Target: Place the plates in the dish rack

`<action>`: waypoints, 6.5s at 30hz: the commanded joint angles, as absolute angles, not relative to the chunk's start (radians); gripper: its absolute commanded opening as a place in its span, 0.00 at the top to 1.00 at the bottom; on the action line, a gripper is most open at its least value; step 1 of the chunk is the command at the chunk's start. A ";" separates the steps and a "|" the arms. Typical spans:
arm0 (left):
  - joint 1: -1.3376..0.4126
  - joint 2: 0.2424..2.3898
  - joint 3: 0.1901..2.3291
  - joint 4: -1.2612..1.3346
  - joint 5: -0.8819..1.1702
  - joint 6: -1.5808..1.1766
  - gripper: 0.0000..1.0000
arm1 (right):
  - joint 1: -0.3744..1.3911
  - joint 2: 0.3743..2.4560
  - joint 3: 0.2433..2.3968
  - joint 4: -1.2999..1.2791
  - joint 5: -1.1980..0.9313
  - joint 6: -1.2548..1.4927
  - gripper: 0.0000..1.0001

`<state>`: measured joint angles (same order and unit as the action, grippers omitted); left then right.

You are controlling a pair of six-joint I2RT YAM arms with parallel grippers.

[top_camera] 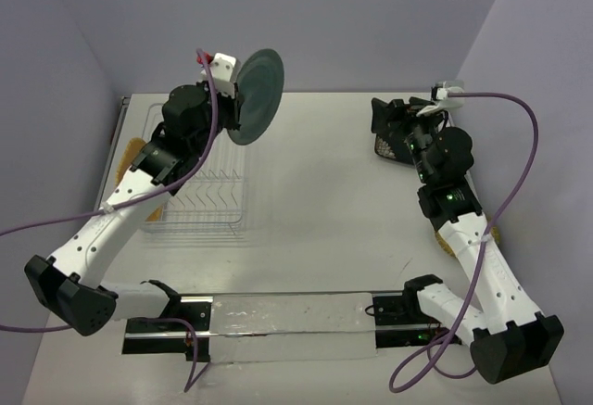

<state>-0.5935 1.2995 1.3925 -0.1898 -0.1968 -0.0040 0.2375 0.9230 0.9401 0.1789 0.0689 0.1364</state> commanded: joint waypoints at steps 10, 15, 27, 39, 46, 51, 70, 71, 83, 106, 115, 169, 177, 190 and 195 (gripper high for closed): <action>-0.303 1.009 1.189 -0.191 -0.268 -0.015 1.00 | 0.114 1.024 0.921 0.305 -0.041 0.242 0.00; -0.262 0.975 1.137 -0.275 -0.334 0.041 1.00 | 0.032 1.083 0.897 0.358 -0.185 0.314 0.01; -0.176 0.844 1.044 -0.346 -0.351 0.112 1.00 | -0.052 1.178 0.904 0.390 -0.304 0.359 0.02; -0.096 0.913 0.963 -0.317 -0.314 0.169 1.00 | -0.103 1.225 0.905 0.380 -0.363 0.356 0.03; -0.054 0.984 0.976 -0.328 -0.280 0.170 1.00 | -0.117 1.247 0.917 0.369 -0.392 0.367 0.03; -0.052 1.038 0.966 -0.334 -0.218 0.171 1.00 | -0.119 1.254 0.920 0.367 -0.403 0.375 0.03; -0.049 1.155 0.997 -0.410 -0.220 0.089 0.67 | -0.135 1.275 0.928 0.373 -0.430 0.409 0.03; -0.049 1.158 1.000 -0.415 -0.224 0.089 0.61 | -0.135 1.273 0.927 0.373 -0.432 0.408 0.03; -0.058 1.163 1.081 -0.445 -0.307 0.036 0.16 | -0.137 1.249 0.919 0.381 -0.485 0.403 0.03; -0.177 1.207 1.511 -0.414 -0.189 -0.319 0.01 | -0.169 1.250 0.994 0.150 -0.327 0.497 0.00; -0.440 1.448 1.501 -0.159 -0.052 -0.275 0.01 | -0.309 1.213 0.947 0.008 -0.382 0.562 0.00; -0.551 1.812 1.466 -0.026 0.127 -0.363 0.01 | -0.458 2.170 1.626 -0.504 -0.438 0.283 0.11; -0.550 1.795 1.449 -0.021 0.114 -0.361 0.01 | -0.453 2.206 1.645 -0.508 -0.442 0.319 0.16; -0.551 1.790 1.444 -0.022 0.110 -0.359 0.01 | -0.451 2.213 1.636 -0.505 -0.428 0.336 0.81; -0.551 1.779 1.436 -0.020 0.112 -0.359 0.01 | -0.451 2.199 1.626 -0.489 -0.428 0.320 1.00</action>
